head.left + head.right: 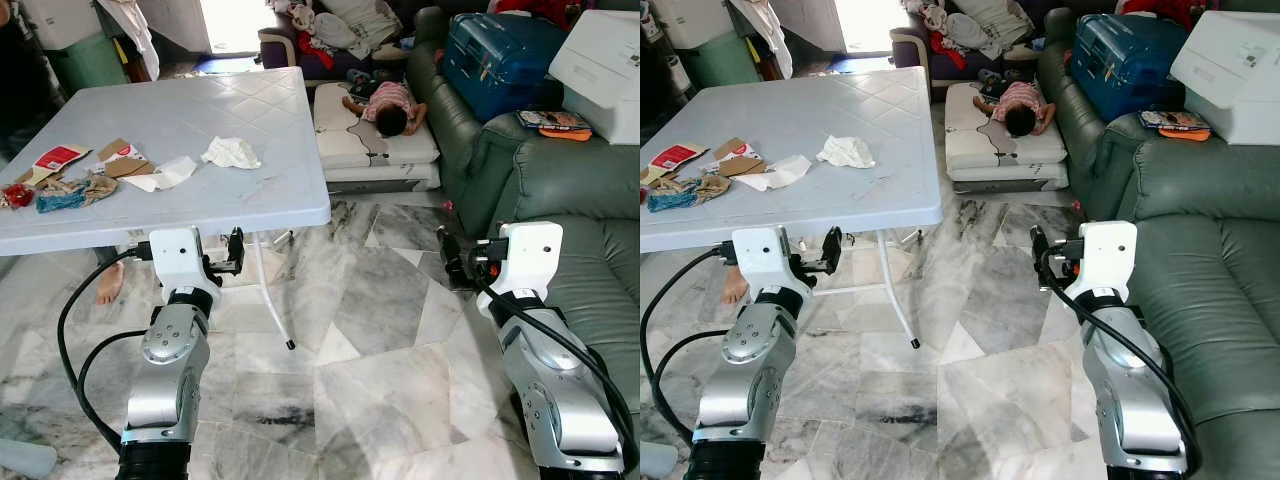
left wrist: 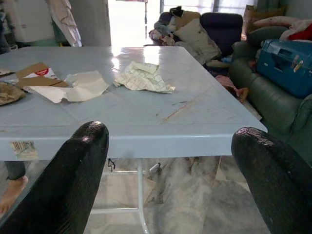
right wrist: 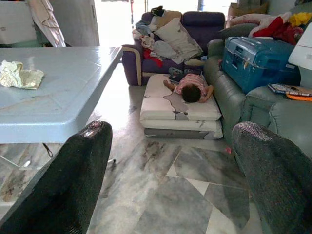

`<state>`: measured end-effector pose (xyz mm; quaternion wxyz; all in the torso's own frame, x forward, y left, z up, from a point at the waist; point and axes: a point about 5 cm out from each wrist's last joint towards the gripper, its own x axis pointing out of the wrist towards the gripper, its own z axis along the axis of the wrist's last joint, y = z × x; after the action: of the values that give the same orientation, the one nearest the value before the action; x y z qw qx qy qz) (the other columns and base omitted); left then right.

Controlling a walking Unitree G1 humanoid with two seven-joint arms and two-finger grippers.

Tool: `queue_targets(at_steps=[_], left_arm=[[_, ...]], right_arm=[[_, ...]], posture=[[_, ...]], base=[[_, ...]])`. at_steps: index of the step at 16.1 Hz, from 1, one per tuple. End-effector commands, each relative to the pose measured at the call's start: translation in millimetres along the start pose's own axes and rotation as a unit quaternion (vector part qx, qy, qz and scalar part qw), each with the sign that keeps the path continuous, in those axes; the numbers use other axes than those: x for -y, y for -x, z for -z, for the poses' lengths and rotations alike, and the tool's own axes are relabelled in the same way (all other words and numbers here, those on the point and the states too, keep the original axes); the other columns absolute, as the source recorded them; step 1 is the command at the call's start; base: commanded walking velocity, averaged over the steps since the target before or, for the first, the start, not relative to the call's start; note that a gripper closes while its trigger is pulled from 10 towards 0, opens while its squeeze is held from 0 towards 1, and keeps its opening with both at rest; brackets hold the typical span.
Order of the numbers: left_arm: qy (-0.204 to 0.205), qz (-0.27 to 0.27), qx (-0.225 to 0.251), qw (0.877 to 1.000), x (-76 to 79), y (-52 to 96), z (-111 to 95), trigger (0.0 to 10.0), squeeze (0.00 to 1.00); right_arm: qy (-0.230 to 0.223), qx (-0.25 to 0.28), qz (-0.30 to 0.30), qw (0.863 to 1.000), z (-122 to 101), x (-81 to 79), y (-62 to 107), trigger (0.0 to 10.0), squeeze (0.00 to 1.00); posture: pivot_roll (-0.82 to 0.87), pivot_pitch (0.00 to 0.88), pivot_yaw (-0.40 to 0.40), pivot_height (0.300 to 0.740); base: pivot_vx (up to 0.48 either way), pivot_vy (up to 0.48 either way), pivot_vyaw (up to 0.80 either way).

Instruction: Picking trash to rubbish bin

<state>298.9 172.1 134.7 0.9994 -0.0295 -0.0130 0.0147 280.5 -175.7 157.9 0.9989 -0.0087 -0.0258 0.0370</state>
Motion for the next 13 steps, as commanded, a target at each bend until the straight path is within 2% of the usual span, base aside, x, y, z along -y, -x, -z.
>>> queue_targets(at_steps=[1,8,13], left_arm=[[-0.004,-0.006,0.001,1.0,-1.9,1.6,-0.7,10.0,0.0],[-0.006,-0.014,0.003,1.0,-5.5,6.9,-0.9,10.0,0.0],[-0.008,-0.013,0.004,1.0,-8.0,3.7,-4.9,10.0,0.0]], right_arm=[[-0.004,0.005,-0.005,1.0,-2.3,-2.1,0.9,10.0,0.0],[-0.002,0.0,-0.007,1.0,0.2,-3.2,6.0,10.0,0.0],[0.001,0.004,-0.008,1.0,-2.8,-0.5,4.9,10.0,0.0]], posture=[[-0.05,0.016,-0.002,0.74],[-0.04,0.039,-0.008,0.74],[-0.04,0.051,-0.002,0.74]], base=[[0.0,0.0,0.0],[0.0,0.0,0.0],[0.0,0.0,0.0]])
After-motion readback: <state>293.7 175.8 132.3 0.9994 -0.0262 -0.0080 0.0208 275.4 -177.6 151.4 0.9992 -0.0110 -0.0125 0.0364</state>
